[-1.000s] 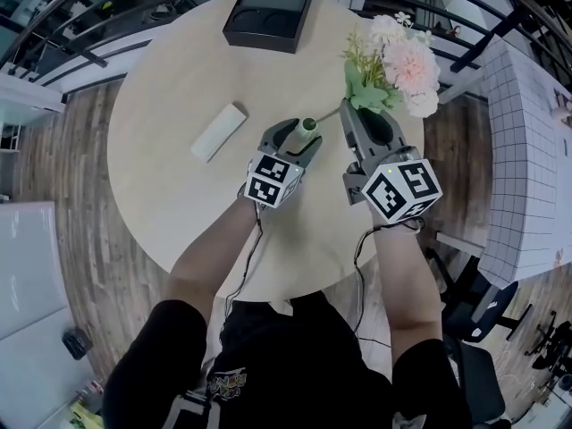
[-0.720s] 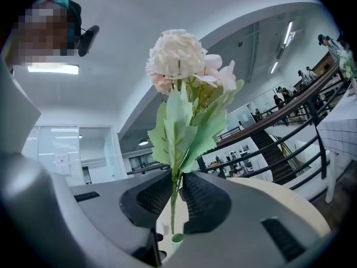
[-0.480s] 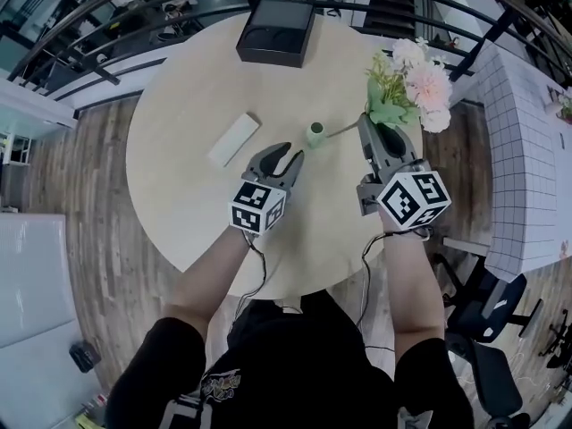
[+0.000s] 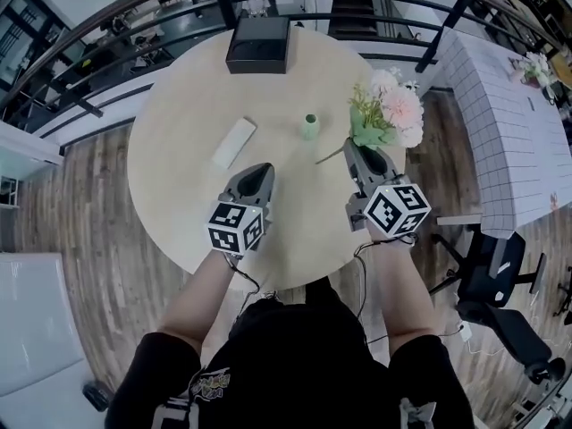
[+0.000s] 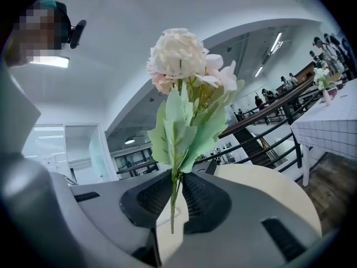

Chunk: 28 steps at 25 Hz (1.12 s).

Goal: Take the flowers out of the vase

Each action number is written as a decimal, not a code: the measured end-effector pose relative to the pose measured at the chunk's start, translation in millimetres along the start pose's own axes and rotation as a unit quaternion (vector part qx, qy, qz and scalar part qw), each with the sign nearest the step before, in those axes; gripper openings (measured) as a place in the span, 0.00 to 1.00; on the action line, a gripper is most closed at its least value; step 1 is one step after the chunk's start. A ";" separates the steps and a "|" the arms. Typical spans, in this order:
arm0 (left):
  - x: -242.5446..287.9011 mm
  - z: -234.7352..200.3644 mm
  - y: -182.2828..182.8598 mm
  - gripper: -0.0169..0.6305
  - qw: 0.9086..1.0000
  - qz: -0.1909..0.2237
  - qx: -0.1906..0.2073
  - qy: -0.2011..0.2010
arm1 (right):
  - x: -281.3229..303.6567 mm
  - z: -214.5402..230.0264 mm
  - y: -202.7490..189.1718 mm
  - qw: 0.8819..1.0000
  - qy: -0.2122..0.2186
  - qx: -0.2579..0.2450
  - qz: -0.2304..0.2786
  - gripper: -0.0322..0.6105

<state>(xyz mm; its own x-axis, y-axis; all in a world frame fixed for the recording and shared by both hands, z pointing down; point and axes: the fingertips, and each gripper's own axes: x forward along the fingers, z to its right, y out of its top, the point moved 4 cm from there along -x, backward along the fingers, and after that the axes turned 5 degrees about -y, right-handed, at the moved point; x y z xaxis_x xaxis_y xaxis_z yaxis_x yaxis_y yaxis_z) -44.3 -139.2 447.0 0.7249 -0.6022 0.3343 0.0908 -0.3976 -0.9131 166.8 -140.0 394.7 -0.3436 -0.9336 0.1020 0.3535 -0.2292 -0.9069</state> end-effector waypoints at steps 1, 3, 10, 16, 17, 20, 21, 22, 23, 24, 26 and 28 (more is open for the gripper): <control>-8.3 0.0 -0.7 0.04 1.000 0.000 -0.006 -0.001 | -6.3 -6.4 -3.0 1.000 -0.004 0.001 0.000 0.15; -24.9 2.4 -1.0 0.04 1.000 0.001 -0.017 -0.003 | -19.6 -18.6 -7.6 1.000 -0.010 0.000 0.001 0.15; -83.1 3.5 4.2 0.04 0.999 0.014 -0.021 -0.022 | -53.1 -67.4 -19.7 0.999 -0.029 -0.014 -0.001 0.15; -111.6 23.6 -16.8 0.04 0.999 0.013 -0.034 -0.040 | -97.6 -91.2 -48.3 0.999 -0.041 -0.008 -0.003 0.15; -117.2 26.5 -18.8 0.04 0.998 0.013 -0.032 -0.044 | -102.7 -97.8 -52.1 0.999 -0.041 -0.008 -0.004 0.15; -135.3 34.9 -27.3 0.04 0.998 0.007 -0.025 -0.057 | -116.2 -119.6 -64.6 0.999 -0.039 -0.007 -0.007 0.15; -141.1 37.5 -30.6 0.04 0.998 0.004 -0.023 -0.062 | -120.3 -126.5 -68.6 0.999 -0.038 -0.006 -0.008 0.15; -146.8 40.1 -33.5 0.04 0.998 0.002 -0.020 -0.066 | -124.3 -133.0 -72.3 0.999 -0.037 -0.005 -0.009 0.15; -152.2 42.6 -36.0 0.04 0.997 -0.001 -0.019 -0.069 | -127.9 -139.2 -75.6 0.999 -0.036 -0.004 -0.011 0.15; -157.2 45.0 -38.4 0.04 0.997 -0.004 -0.017 -0.072 | -131.1 -145.2 -78.7 0.999 -0.035 -0.002 -0.013 0.15; -166.0 49.4 -44.3 0.04 0.997 -0.009 -0.017 -0.079 | -137.0 -156.1 -86.3 0.999 -0.033 0.004 -0.016 0.15; -173.3 53.7 -52.6 0.04 0.996 -0.014 -0.019 -0.085 | -144.2 -165.7 -95.4 0.999 -0.031 0.009 -0.018 0.15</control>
<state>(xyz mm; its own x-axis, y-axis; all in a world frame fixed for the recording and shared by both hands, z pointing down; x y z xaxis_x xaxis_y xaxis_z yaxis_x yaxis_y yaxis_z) -138.1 23.3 424.6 0.8283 -0.4651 0.3124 0.0889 -0.4415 -0.8929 38.4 62.1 398.7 -0.3013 -0.9401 0.1595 0.3588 -0.2667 -0.8945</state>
